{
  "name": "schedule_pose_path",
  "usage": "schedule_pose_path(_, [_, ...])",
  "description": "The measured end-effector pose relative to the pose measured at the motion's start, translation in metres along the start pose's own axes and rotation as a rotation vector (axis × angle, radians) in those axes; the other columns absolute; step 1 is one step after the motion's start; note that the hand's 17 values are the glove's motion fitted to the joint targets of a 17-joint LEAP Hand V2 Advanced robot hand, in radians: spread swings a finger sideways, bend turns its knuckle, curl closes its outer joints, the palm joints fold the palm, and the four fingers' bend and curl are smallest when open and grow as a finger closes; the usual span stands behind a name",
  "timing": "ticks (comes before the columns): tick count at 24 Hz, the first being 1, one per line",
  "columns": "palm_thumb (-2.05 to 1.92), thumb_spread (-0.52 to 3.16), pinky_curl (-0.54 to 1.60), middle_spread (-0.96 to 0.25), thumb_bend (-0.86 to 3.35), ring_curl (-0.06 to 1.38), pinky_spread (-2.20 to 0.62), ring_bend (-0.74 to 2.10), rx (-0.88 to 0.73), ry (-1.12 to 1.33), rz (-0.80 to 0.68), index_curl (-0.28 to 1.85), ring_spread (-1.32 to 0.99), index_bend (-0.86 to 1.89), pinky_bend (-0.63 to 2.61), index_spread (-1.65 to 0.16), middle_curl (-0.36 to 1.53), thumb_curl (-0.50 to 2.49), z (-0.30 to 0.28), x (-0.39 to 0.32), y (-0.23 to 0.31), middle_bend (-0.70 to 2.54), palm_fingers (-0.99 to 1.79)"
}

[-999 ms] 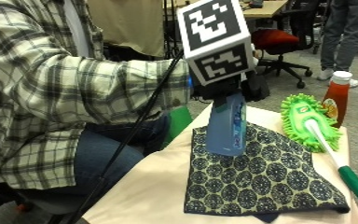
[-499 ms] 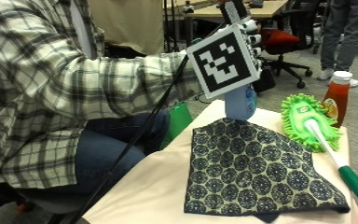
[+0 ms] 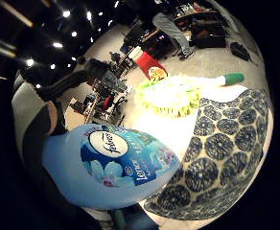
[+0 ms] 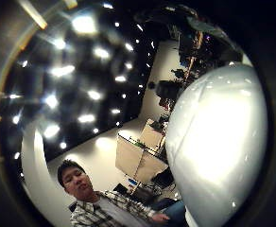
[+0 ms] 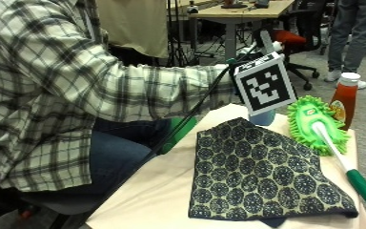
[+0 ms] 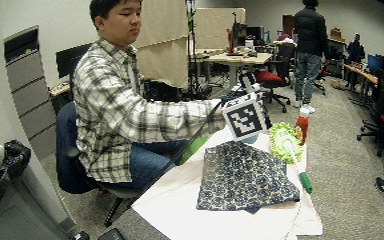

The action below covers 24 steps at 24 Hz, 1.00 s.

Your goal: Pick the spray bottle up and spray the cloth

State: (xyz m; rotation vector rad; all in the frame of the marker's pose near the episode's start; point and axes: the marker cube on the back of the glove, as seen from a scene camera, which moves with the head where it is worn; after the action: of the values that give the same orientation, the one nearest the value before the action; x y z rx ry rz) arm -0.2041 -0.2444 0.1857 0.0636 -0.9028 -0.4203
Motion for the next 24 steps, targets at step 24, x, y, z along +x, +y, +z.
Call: schedule_pose_path(24, [1.1,0.03,0.46,-0.1,-0.04,0.49,-0.17,0.62,-0.273,-0.068,0.115,0.63,-0.19,0.3,0.42,-0.25,0.52,0.77,0.039,0.071,0.016,0.62,1.24])
